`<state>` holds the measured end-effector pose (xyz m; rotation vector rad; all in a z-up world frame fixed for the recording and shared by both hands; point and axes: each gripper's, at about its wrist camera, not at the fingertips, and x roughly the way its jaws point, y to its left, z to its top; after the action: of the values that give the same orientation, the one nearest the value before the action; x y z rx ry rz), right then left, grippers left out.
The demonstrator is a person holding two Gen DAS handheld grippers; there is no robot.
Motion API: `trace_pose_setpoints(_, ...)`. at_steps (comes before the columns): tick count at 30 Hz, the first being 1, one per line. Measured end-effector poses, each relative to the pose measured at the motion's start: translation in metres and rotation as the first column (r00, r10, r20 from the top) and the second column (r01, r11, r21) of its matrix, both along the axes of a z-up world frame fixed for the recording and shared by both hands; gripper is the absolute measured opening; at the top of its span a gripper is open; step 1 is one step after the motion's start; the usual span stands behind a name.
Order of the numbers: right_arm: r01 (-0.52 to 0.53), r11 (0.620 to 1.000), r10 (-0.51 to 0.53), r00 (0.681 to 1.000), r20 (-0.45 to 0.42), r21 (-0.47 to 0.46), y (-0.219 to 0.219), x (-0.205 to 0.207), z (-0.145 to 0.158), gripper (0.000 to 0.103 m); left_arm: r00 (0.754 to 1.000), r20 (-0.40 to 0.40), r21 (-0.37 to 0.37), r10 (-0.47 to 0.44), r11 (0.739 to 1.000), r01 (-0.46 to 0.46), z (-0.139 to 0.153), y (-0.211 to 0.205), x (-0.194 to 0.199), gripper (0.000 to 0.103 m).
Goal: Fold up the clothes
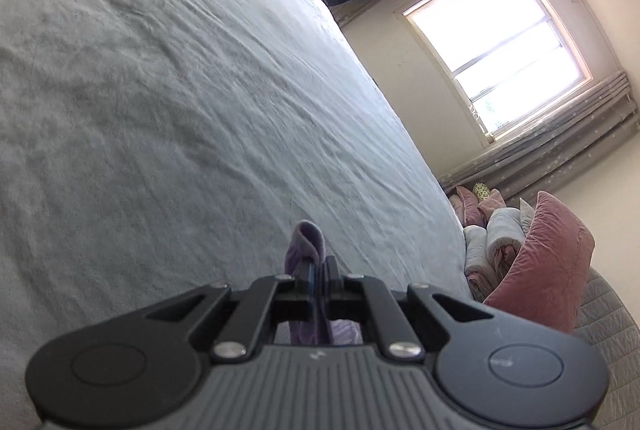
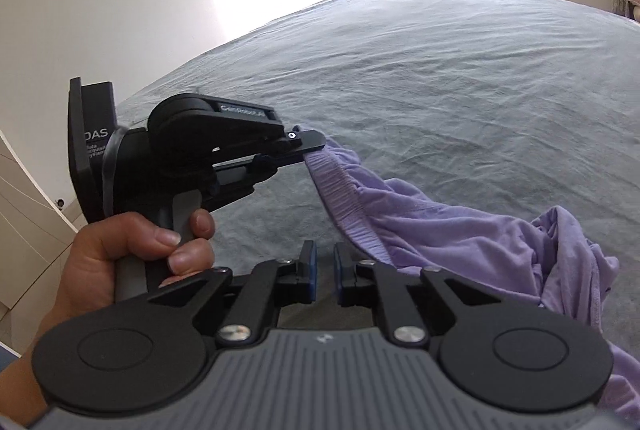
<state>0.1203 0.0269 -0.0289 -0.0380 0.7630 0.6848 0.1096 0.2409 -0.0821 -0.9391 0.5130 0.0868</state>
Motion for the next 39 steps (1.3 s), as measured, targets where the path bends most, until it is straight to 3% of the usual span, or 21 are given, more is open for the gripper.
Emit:
trace_pose_setpoints(4, 0.140, 0.985, -0.132, 0.988, 0.081, -0.101, -0.025, 0.020, -0.006, 0.047, 1.000, -0.020, -0.001, -0.005, 1.000, 0.005, -0.003, -0.002, 0.005, 0.004)
trace_pose_setpoints(7, 0.241, 0.954, -0.220, 0.967, 0.128, -0.177, -0.047, 0.037, -0.016, 0.047, 1.000, -0.027, -0.003, -0.005, 1.000, 0.005, -0.004, -0.003, 0.006, 0.004)
trace_pose_setpoints(13, 0.333, 0.917, -0.317, 0.942, 0.108, -0.218, -0.081, 0.069, -0.037, 0.047, 0.999, -0.043, 0.024, -0.007, 1.000, 0.008, -0.007, -0.010, 0.011, 0.004)
trace_pose_setpoints(16, 0.308, 0.931, -0.304, 0.951, 0.047, -0.198, -0.088, 0.078, -0.047, 0.015, 0.999, -0.053, 0.049, -0.005, 0.999, 0.008, -0.006, -0.015, 0.015, 0.004)
trace_pose_setpoints(17, 0.302, 0.934, -0.301, 0.953, 0.036, -0.190, -0.091, 0.079, -0.048, 0.013, 0.998, -0.055, 0.060, -0.003, 0.998, 0.007, -0.006, -0.016, 0.016, 0.004)
trace_pose_setpoints(24, 0.377, 0.911, -0.357, 0.924, 0.139, -0.168, -0.119, 0.076, -0.033, 0.008, 0.999, -0.044, 0.146, -0.021, 0.989, 0.027, 0.001, -0.030, 0.026, 0.004)
trace_pose_setpoints(31, 0.506, 0.849, -0.460, 0.850, 0.255, -0.154, -0.167, 0.076, -0.004, 0.005, 0.998, 0.006, 0.295, -0.054, 0.954, 0.050, 0.015, -0.054, 0.034, 0.004)
trace_pose_setpoints(36, 0.584, 0.795, -0.513, 0.791, 0.333, -0.162, -0.194, 0.077, 0.009, 0.002, 0.997, 0.003, 0.326, -0.075, 0.943, 0.070, 0.021, -0.066, 0.049, 0.004)
trace_pose_setpoints(39, 0.610, 0.776, -0.535, 0.771, 0.345, -0.161, -0.209, 0.080, 0.011, 0.002, 0.995, 0.006, 0.360, -0.095, 0.929, 0.086, 0.030, -0.073, 0.063, 0.004)
